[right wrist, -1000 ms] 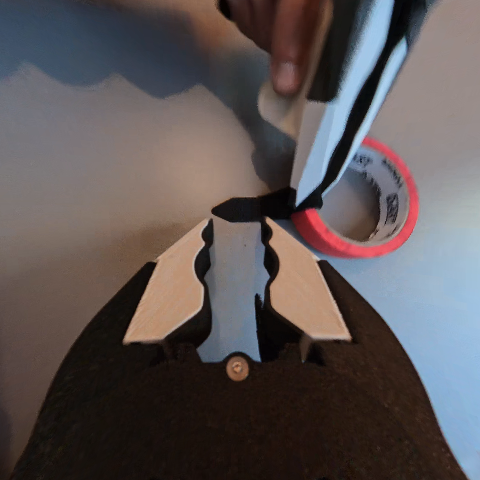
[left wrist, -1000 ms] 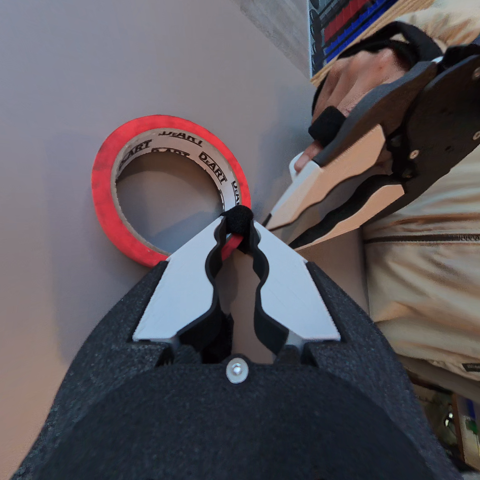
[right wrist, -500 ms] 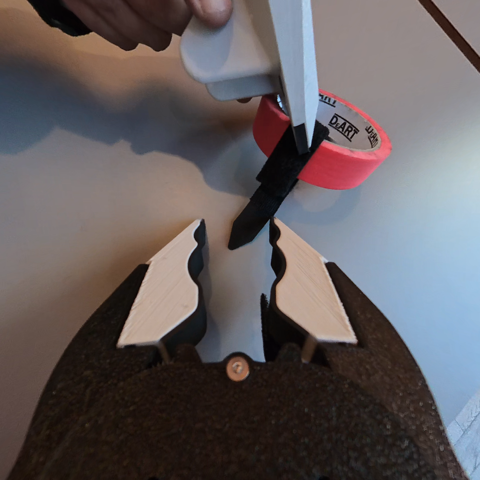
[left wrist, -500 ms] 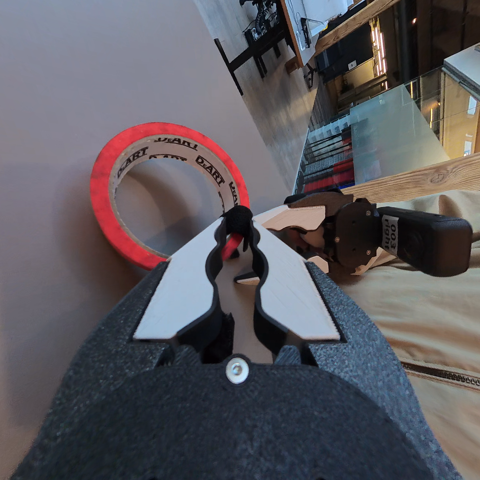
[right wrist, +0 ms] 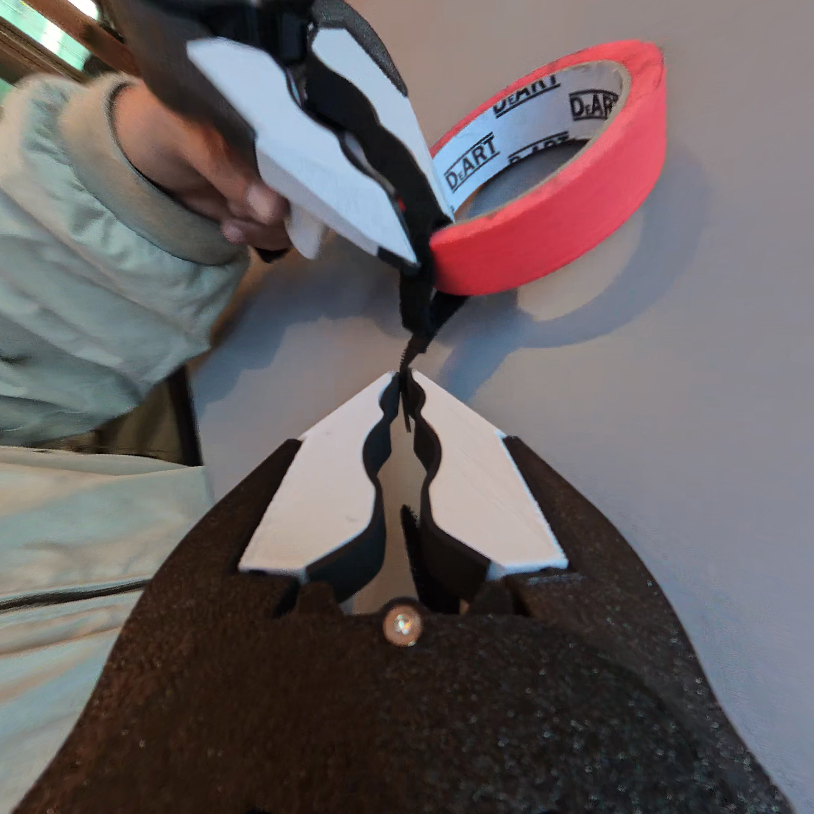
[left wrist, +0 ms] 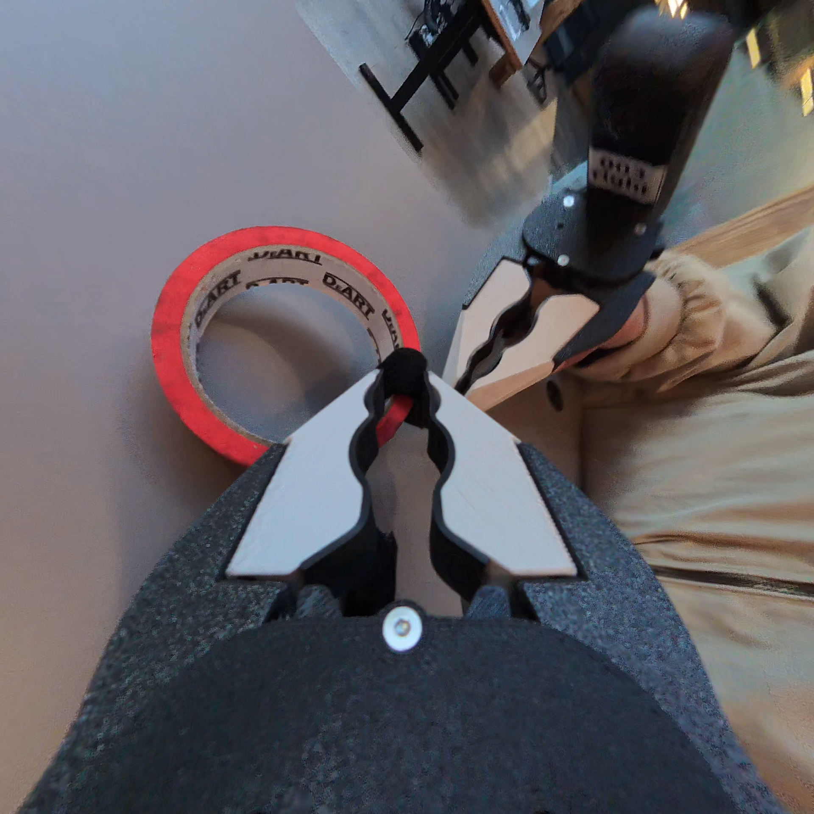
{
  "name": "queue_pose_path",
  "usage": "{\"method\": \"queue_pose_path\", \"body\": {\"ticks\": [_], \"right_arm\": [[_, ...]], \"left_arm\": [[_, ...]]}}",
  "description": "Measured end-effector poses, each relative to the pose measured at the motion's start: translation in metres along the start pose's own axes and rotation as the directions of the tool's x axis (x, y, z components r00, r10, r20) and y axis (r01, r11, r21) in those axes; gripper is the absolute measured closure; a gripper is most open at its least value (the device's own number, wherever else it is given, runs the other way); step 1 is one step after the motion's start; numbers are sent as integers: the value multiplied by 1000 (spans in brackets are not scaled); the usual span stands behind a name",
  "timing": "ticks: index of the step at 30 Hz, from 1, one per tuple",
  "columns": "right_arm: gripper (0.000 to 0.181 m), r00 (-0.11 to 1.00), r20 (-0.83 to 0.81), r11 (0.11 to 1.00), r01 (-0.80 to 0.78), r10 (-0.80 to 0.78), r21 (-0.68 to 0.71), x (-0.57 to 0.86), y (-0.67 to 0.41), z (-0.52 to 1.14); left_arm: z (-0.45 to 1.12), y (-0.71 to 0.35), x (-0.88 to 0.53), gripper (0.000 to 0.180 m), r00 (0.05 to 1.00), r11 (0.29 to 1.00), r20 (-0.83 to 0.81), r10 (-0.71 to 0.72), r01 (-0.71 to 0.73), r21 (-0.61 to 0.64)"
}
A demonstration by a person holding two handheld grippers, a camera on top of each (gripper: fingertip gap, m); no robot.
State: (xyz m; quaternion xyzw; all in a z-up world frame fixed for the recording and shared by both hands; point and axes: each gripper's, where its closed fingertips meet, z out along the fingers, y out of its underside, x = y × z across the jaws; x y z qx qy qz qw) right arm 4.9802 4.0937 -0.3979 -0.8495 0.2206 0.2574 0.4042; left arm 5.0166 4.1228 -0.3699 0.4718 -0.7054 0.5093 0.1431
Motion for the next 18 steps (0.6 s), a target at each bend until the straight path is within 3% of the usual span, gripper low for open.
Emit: {"method": "queue_pose_path", "body": {"ticks": [3,6,12,16,18], "right_arm": [[180,955,172,971,-237,240,-39,-13,4,-4],[180,820,265,859,-504,507,-85,-15,6,-5],[180,601,373,677,-728,706,-108,-18,1,-5],[177,544,409,647,-743,732,-171,-27,7,-9],[179,532,440,638,-759,723,-131,-23,-1,-13]], "left_arm": [[12,17,6,165,965,968,91,246,-240,-71],[18,29,4,165,898,911,162,408,-389,-138],[18,33,3,165,884,900,170,435,-421,-112],[17,35,4,165,898,908,143,417,-404,-109],[16,35,4,165,905,913,134,404,-392,-108]]}}
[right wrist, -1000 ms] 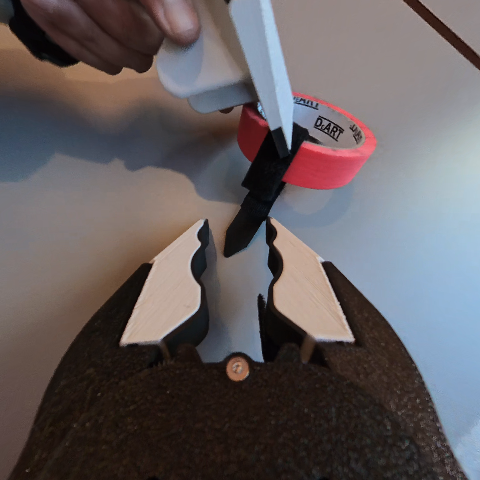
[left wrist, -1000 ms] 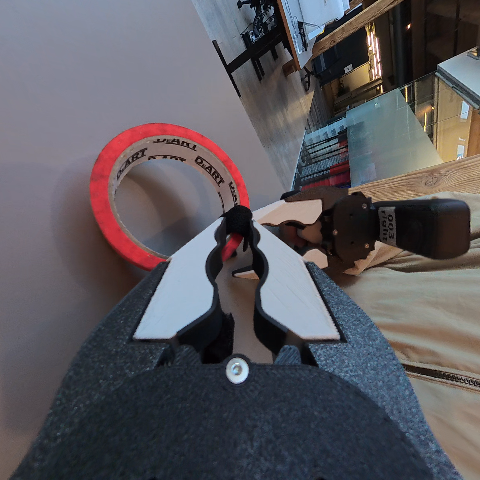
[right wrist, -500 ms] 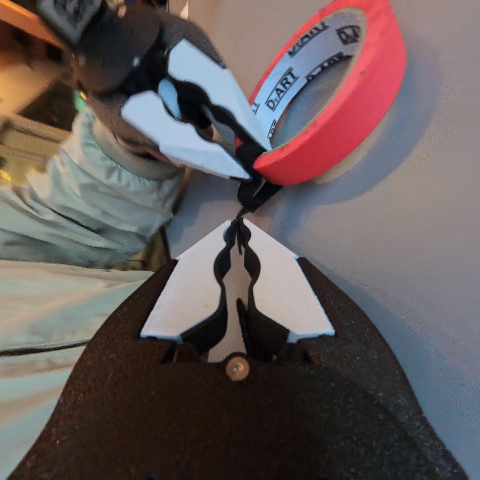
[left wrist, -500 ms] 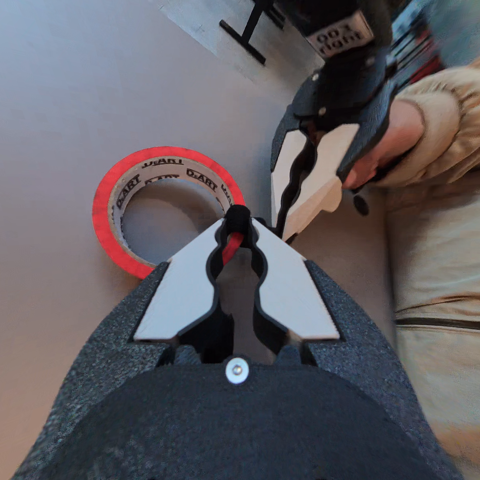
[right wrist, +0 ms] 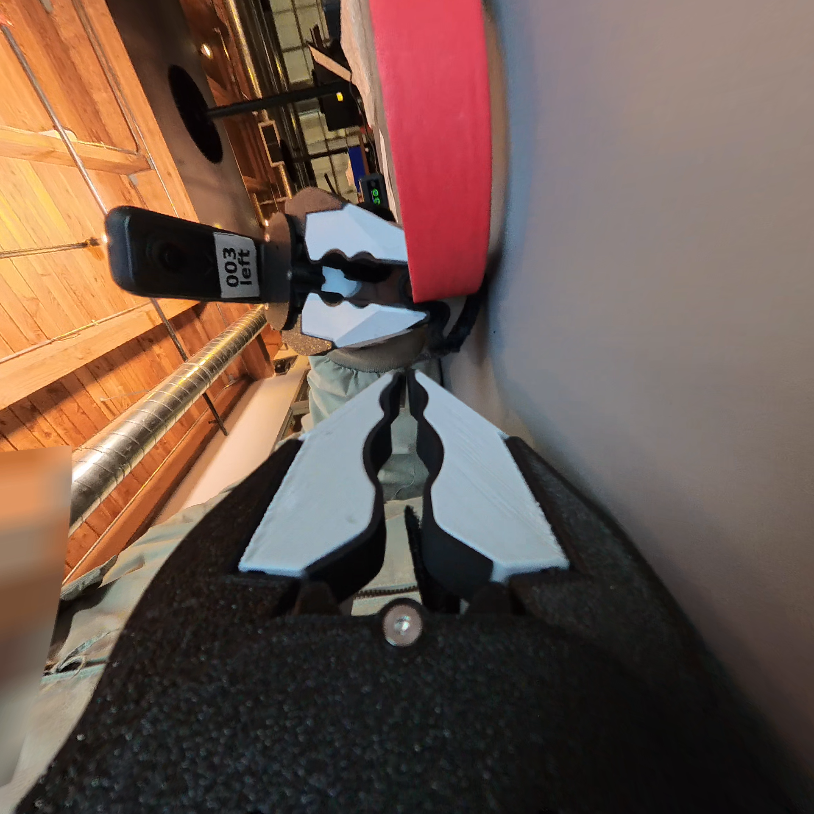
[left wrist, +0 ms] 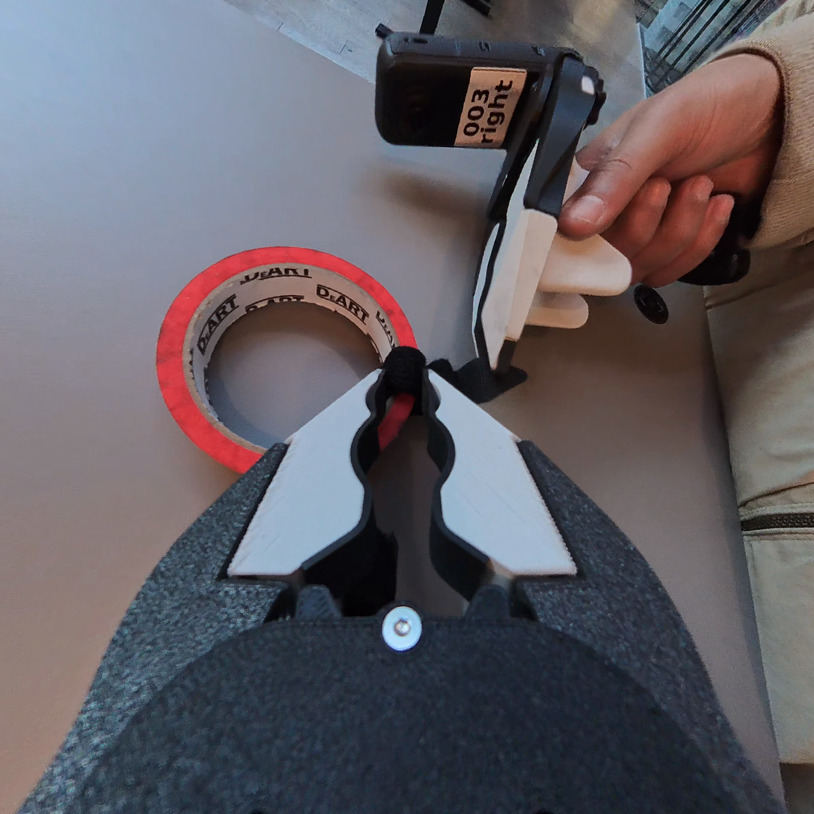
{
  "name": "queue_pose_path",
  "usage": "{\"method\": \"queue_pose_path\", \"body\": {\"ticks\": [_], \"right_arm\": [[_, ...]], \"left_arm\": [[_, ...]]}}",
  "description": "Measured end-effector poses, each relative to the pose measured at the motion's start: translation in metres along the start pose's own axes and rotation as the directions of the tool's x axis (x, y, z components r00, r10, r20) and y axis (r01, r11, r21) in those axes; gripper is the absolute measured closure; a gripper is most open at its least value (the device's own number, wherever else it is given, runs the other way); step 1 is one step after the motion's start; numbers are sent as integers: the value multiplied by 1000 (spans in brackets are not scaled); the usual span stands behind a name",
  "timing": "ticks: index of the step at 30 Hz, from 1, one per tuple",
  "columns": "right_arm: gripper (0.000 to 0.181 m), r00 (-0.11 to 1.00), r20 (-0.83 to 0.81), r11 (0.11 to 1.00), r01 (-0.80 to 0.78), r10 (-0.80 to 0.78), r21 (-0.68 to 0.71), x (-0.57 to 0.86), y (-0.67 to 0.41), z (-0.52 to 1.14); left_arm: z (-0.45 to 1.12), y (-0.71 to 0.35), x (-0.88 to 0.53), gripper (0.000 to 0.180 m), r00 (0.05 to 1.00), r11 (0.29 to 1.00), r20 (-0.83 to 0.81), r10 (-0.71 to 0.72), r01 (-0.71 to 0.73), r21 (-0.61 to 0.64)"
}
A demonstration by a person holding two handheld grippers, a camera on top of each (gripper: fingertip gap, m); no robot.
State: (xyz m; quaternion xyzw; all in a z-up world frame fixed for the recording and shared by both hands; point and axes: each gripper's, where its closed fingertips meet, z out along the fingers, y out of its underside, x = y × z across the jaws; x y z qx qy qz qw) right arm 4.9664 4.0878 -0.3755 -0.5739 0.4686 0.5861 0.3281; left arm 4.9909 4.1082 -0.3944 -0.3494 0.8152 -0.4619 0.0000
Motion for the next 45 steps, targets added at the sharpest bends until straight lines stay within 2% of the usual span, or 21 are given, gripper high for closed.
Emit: {"method": "queue_pose_path", "body": {"ticks": [3,8,10,12,14,16,18,19,21,24,27,29,30,33,37,43,45], "right_arm": [[179,998,11,998,58,-58,27,-7,-7,2],[177,966,-18,960,256,-256,115,-10,-17,8],[176,911,-110,908,408,-397,98,-4,-15,10],[173,803,-233,821,570,-548,32,2,-11,7],[159,568,-352,639,758,-744,-127,9,-5,-1],[139,272,-405,405,866,-873,-292,9,-5,-10],[132,-66,-396,137,876,-916,-463,9,-11,-13],[127,-193,-324,9,848,-926,-529,10,-7,-10],[108,-357,-218,-131,737,-908,-663,23,-14,-6],[106,-483,-89,-281,639,-871,-716,25,-25,0],[99,-499,-17,-338,611,-866,-716,24,-31,11],[105,-505,14,-364,604,-863,-709,25,-33,18],[105,-467,19,-337,609,-884,-718,31,-34,20],[130,-404,5,-302,676,-915,-672,26,-34,23],[144,-252,-3,-193,751,-968,-631,23,-34,19],[153,-21,38,-39,803,-999,-595,19,-32,18],[154,-21,62,-54,789,-998,-612,19,-32,18]], "left_arm": [[-1,1,1,165,999,1000,-20,-27,27,3],[-5,-5,0,164,987,988,-74,-145,149,48],[-4,-4,-3,164,985,986,-61,-159,162,46],[-2,-2,-3,164,989,990,-42,-139,141,28],[0,0,-4,164,992,992,-28,-122,122,10],[0,0,-4,164,991,992,-32,-128,128,10],[0,-1,-2,164,989,990,-42,-139,140,8],[-1,0,-2,165,988,989,-46,-145,145,5],[-1,0,-2,164,986,987,-54,-160,160,-3],[-1,1,-2,164,979,982,-68,-191,191,-9],[-2,0,-2,164,972,976,-85,-219,220,0],[-1,0,-3,164,972,975,-76,-223,224,5],[-1,0,-3,164,972,974,-67,-224,224,6],[0,0,-3,164,973,975,-54,-223,223,10],[0,-1,-3,164,974,975,-50,-220,221,23],[-4,-1,-2,164,964,969,-116,-241,245,22],[-5,-1,-1,163,958,966,-129,-255,258,7]]}}
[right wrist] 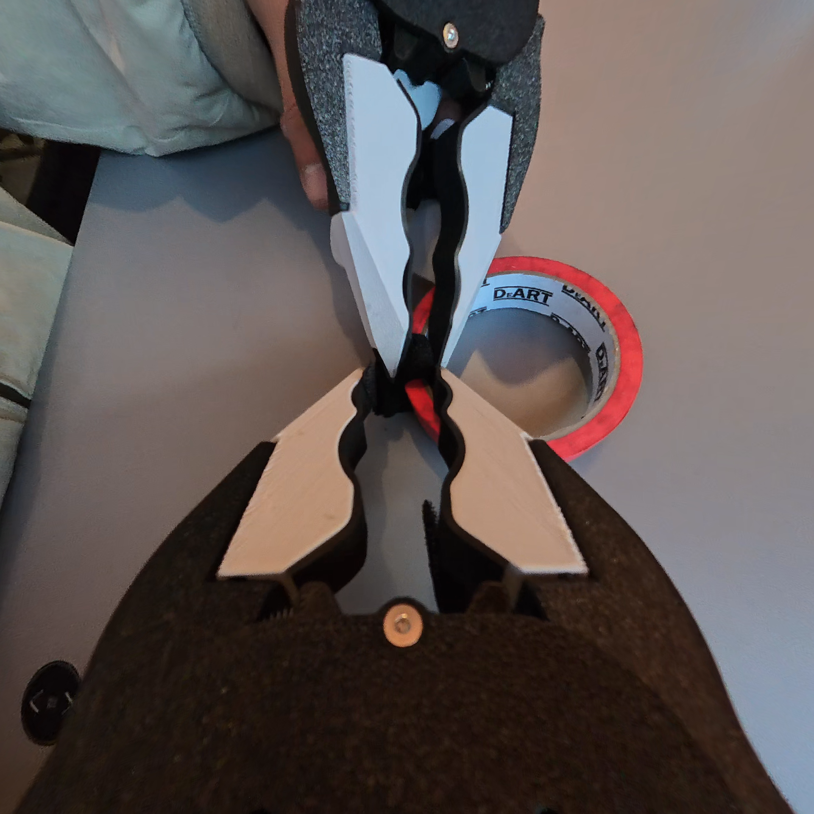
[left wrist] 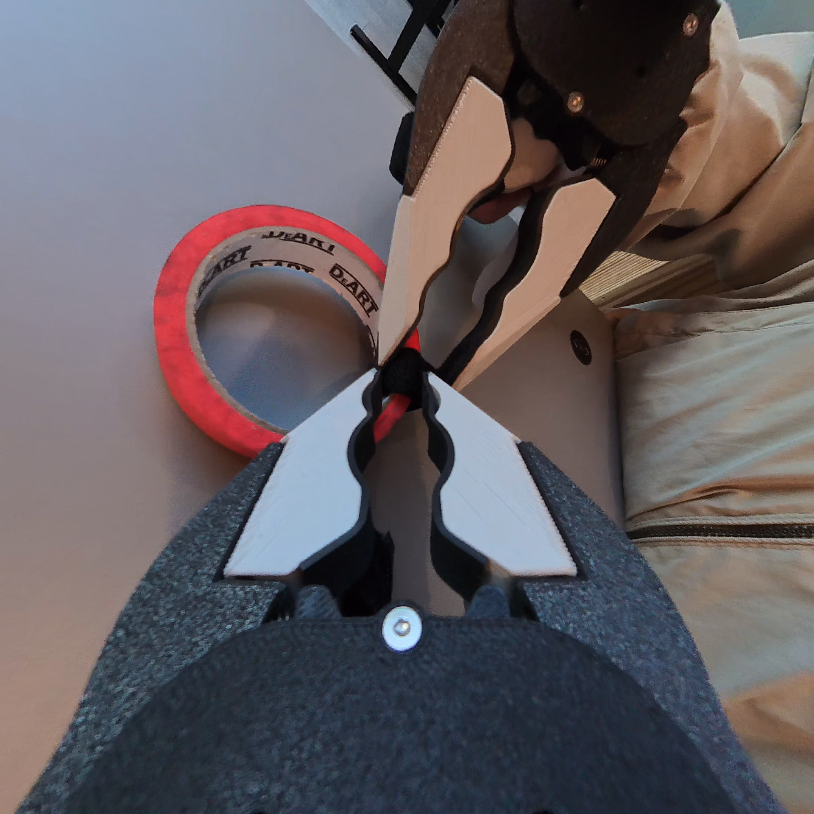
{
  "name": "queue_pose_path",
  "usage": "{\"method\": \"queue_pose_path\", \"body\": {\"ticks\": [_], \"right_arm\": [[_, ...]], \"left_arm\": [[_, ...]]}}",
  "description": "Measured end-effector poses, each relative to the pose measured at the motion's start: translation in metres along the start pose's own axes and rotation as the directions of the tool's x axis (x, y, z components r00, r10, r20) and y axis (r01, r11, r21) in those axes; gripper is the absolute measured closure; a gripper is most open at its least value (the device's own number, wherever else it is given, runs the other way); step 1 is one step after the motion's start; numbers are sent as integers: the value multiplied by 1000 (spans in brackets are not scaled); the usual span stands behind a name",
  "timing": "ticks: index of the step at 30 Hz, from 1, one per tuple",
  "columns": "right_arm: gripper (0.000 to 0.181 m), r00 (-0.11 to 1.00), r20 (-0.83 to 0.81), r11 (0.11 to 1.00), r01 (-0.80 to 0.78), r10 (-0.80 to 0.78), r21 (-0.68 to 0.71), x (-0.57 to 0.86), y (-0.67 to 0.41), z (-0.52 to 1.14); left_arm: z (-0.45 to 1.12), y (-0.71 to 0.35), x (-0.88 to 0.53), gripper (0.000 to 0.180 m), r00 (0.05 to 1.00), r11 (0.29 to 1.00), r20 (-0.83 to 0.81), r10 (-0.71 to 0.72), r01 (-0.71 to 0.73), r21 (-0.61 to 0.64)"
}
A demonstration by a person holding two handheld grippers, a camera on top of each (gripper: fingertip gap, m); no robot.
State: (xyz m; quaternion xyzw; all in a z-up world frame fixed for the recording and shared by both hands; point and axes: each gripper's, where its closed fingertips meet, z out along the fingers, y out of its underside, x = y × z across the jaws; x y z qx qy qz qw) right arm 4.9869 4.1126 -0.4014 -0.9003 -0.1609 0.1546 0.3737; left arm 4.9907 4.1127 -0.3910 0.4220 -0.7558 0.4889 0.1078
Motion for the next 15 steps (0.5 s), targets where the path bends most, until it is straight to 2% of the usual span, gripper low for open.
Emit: {"method": "queue_pose_path", "body": {"ticks": [5,9,13,15], "right_arm": [[153,998,60,994,6,1,-107,-1,6,1],[153,996,77,984,62,-50,-164,0,5,3],[151,993,88,973,97,-81,-207,0,4,2],[150,991,89,970,118,-101,-212,0,4,3]], "left_arm": [[-3,-2,3,157,1000,999,17,23,-22,-41],[-44,-29,-9,158,998,986,16,-56,52,159],[-30,-3,0,158,1000,998,0,-2,2,56],[-20,0,5,158,1000,998,-7,26,-26,51]]}}
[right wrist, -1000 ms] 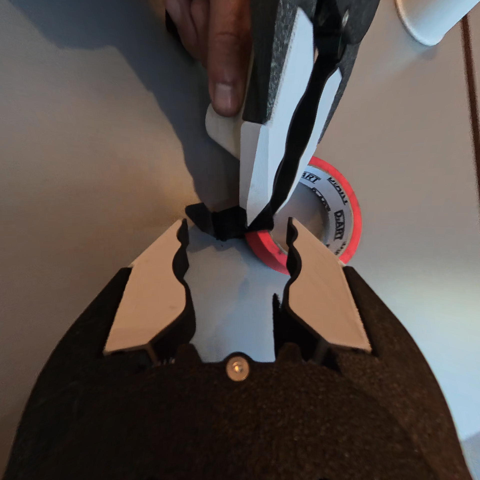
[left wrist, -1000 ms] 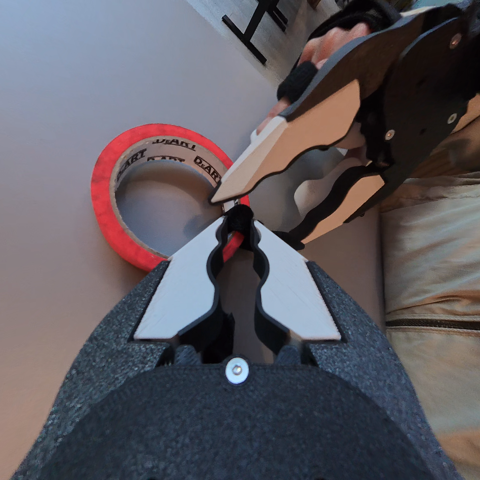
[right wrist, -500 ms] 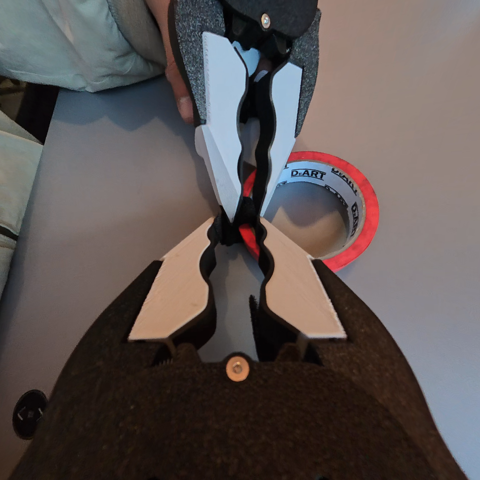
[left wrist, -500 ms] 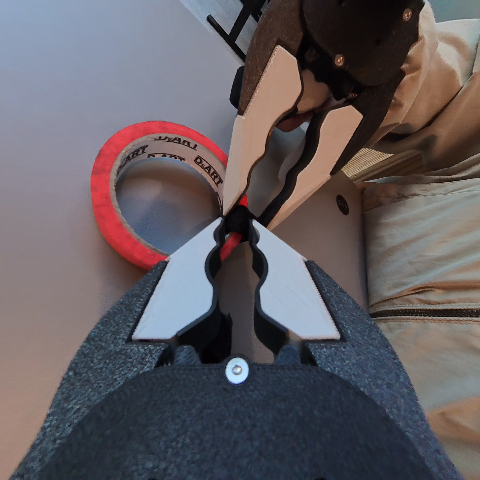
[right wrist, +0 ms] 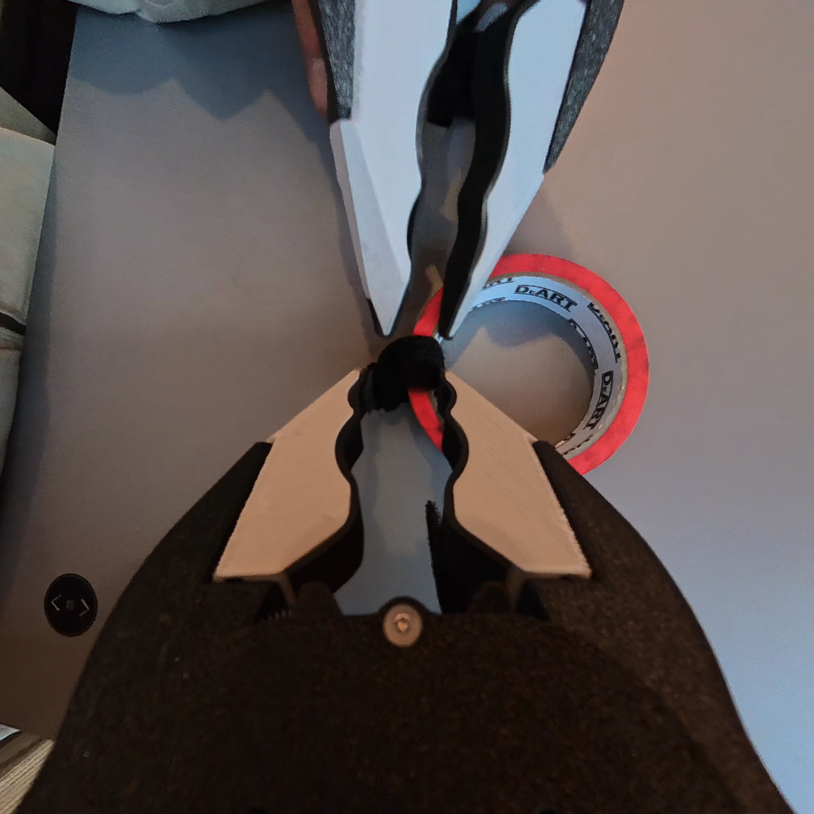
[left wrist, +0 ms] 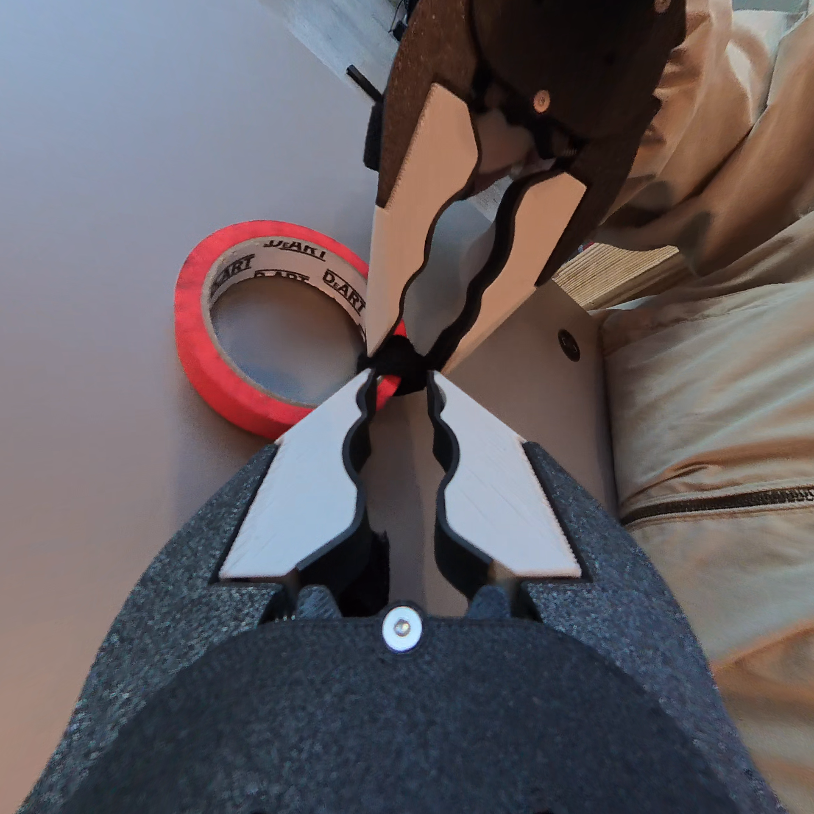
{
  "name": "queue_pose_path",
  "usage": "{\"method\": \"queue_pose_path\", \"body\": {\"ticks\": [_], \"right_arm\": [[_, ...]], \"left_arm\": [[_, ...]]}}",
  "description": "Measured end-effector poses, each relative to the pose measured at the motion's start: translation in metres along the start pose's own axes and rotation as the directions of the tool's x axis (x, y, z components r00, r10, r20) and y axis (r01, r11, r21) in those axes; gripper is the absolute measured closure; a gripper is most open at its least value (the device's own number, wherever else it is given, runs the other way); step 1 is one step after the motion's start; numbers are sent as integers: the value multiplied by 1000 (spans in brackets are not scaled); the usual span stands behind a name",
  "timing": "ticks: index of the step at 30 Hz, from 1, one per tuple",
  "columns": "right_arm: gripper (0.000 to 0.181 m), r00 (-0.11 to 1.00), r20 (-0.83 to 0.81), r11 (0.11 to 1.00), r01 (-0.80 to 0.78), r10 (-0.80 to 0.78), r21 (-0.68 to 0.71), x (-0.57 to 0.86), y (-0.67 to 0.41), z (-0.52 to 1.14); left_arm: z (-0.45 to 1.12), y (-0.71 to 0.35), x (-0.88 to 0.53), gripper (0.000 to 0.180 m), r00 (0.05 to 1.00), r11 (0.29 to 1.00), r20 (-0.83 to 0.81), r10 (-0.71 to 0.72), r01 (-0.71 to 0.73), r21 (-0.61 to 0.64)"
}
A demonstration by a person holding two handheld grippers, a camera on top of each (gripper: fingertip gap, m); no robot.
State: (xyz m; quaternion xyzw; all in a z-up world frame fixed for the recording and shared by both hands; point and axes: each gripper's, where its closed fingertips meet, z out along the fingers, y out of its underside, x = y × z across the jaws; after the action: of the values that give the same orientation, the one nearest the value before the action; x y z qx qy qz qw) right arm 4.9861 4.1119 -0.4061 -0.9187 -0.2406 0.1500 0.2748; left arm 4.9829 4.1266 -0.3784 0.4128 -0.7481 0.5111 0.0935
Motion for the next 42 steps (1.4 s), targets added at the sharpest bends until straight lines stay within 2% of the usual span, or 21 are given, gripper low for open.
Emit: {"method": "queue_pose_path", "body": {"ticks": [4,7,10,14,15,19,24,25,27,30,31,33,36,42], "right_arm": [[148,998,-39,999,50,-49,21,1,-4,2],[145,992,-107,996,78,-72,50,5,-4,3],[144,967,-230,986,134,-108,101,6,-6,-4],[166,932,-317,966,227,-177,126,-8,-9,-13],[181,926,-319,959,254,-202,129,-13,-10,-14],[181,937,-287,963,243,-202,115,-15,-10,-10],[148,979,-166,982,141,-119,128,-29,-6,-10],[148,981,-162,984,129,-109,124,-29,-4,-7],[160,977,-168,984,149,-131,98,-32,-1,0],[179,932,-298,969,238,-207,70,-24,-5,4],[180,920,-321,963,260,-226,65,-22,-7,4],[180,926,-326,969,229,-189,88,-19,-13,-1],[181,960,-275,979,101,-49,179,-8,-18,-15],[181,986,-90,949,-110,143,294,5,-18,-19]], "left_arm": [[8,-8,-9,157,999,998,29,-29,28,54],[10,-5,-11,164,998,999,48,-29,27,43],[9,-4,-11,168,998,999,68,-7,4,37],[10,-4,-12,169,998,999,58,-24,22,47],[10,-4,-12,169,998,999,56,-28,25,47],[10,-4,-12,169,998,998,50,-36,33,47],[10,-5,-13,169,998,998,47,-42,40,48],[10,-5,-13,169,998,998,47,-43,40,49],[10,-4,-13,169,998,998,47,-43,41,50],[10,-4,-13,169,998,998,49,-41,38,48],[10,-4,-13,169,998,998,51,-37,35,47],[10,-4,-12,169,998,999,63,-15,13,40],[9,-3,-11,170,998,1000,62,14,-16,21],[10,-3,-11,172,999,1000,41,24,-25,8]]}}
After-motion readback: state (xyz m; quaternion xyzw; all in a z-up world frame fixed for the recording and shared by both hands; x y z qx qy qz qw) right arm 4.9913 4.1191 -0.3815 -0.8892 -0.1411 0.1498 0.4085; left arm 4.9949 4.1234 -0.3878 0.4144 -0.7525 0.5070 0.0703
